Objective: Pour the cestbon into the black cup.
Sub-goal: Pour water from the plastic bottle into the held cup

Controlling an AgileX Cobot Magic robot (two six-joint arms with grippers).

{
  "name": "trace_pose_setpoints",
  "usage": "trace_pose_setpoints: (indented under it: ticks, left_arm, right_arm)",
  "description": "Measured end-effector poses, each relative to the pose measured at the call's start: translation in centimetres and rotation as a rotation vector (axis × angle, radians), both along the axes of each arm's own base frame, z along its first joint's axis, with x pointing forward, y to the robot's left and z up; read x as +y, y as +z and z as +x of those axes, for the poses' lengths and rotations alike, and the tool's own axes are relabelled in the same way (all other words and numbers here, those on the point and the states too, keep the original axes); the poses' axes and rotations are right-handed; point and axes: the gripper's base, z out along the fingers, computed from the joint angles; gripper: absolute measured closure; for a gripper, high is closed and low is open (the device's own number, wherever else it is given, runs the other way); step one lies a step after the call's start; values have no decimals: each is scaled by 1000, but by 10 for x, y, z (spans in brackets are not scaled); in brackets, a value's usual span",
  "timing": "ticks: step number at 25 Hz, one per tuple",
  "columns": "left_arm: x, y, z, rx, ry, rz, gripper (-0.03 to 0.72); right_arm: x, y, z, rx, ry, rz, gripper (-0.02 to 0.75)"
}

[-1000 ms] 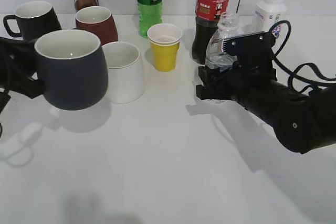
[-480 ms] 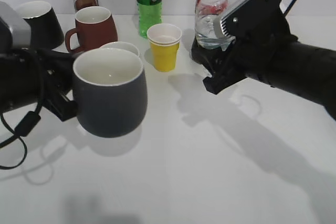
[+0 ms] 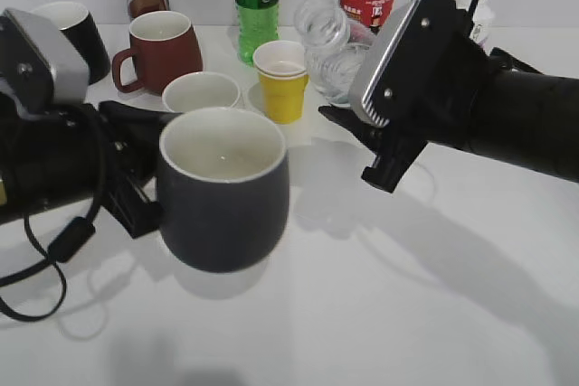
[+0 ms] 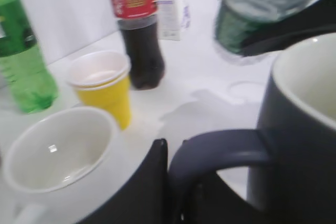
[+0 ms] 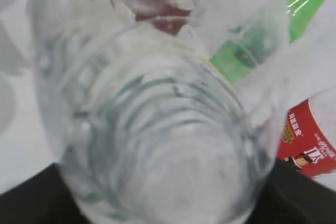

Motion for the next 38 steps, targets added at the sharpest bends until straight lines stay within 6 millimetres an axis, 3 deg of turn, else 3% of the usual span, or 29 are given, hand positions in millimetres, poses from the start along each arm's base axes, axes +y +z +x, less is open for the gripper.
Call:
trace_pose_setpoints:
  ticks: [6, 14, 27, 38]
  left_arm:
    - [-11, 0, -8, 2, -49, -4, 650]
    - [-10, 1, -7, 11, -31, -17, 650]
    - [-10, -2, -8, 12, -45, 13, 650]
    - [-9, -4, -7, 28, -34, 36, 650]
  right_arm:
    - [2, 1, 0, -41, 25, -68, 277]
    - [17, 11, -1, -161, 109, -200, 277]
    - [13, 11, 3, -357, 136, -424, 277]
    - [12, 17, 6, -465, 102, -464, 277]
